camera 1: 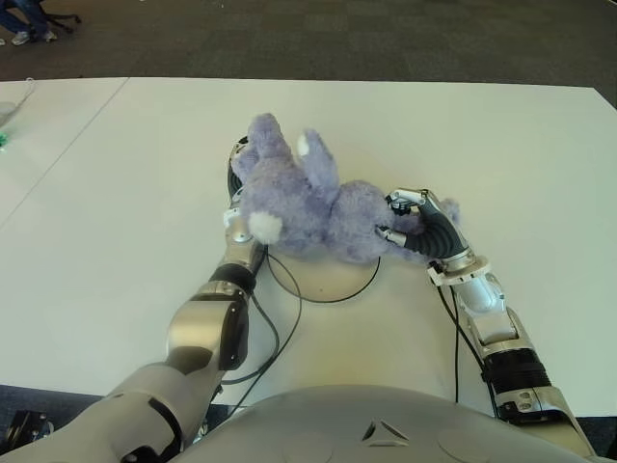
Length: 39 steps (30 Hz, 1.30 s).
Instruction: Put the doll into the plate.
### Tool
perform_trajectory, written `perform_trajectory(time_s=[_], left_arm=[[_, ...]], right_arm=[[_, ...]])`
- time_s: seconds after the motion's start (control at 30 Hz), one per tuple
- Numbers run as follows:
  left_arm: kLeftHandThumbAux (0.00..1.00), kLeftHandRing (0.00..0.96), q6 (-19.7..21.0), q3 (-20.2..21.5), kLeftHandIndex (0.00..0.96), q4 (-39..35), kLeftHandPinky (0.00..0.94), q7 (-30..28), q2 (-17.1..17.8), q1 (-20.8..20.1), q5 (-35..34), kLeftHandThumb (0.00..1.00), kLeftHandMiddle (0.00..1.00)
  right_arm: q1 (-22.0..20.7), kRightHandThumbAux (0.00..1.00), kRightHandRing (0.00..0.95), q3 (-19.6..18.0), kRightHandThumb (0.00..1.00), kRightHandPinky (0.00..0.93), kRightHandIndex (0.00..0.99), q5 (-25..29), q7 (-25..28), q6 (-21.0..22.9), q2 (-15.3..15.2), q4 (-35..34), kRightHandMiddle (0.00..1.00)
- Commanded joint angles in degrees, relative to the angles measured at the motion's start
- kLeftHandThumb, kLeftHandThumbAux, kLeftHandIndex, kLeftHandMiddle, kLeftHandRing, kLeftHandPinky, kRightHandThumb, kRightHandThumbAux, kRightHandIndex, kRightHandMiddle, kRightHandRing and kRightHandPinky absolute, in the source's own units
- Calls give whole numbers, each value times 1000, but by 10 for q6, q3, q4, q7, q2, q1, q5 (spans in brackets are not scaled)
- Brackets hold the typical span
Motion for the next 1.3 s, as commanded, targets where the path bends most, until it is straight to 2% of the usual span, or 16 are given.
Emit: perform_trajectory(time_s=[0.03, 0.27, 0.57, 0.73, 0.97, 1.1, 1.2, 1.3], left_arm=[[610, 352, 75, 1, 169, 94, 312, 3, -34, 123, 4, 0, 355], [603, 352, 77, -4, 166, 94, 285, 7, -33, 123, 9, 0, 357], [625, 351, 76, 0, 165, 94, 290, 7, -37, 122, 4, 0, 358], [605, 342, 74, 0, 159, 93, 280, 5, -38, 122, 4, 0, 351], [596, 332, 75, -1, 163, 93, 261, 6, -39, 121, 5, 0, 349], [608, 351, 78, -1, 167, 94, 290, 6, -38, 121, 6, 0, 361], [615, 358, 79, -1, 172, 94, 297, 6, -38, 121, 5, 0, 366], [614, 360, 77, 0, 176, 94, 311, 5, -39, 121, 4, 0, 367]], right_arm=[[-17, 721, 887, 1, 697, 879, 438, -38, -18, -54, -9, 30, 878], [-25, 722, 891, -6, 692, 882, 437, -66, -36, -69, -13, 37, 881], [-31, 722, 892, -7, 690, 884, 437, -61, -43, -68, -15, 44, 883], [-31, 722, 889, -5, 689, 875, 437, -54, -42, -71, -15, 42, 880], [-1, 721, 882, 3, 688, 866, 437, -23, -15, -57, -19, -33, 872], [11, 722, 878, 12, 686, 864, 437, -6, 5, -51, -24, -64, 870], [11, 723, 878, 17, 685, 865, 436, 7, 28, -42, -39, -69, 870], [6, 724, 877, 25, 684, 861, 436, 24, 70, -18, -68, -73, 869]])
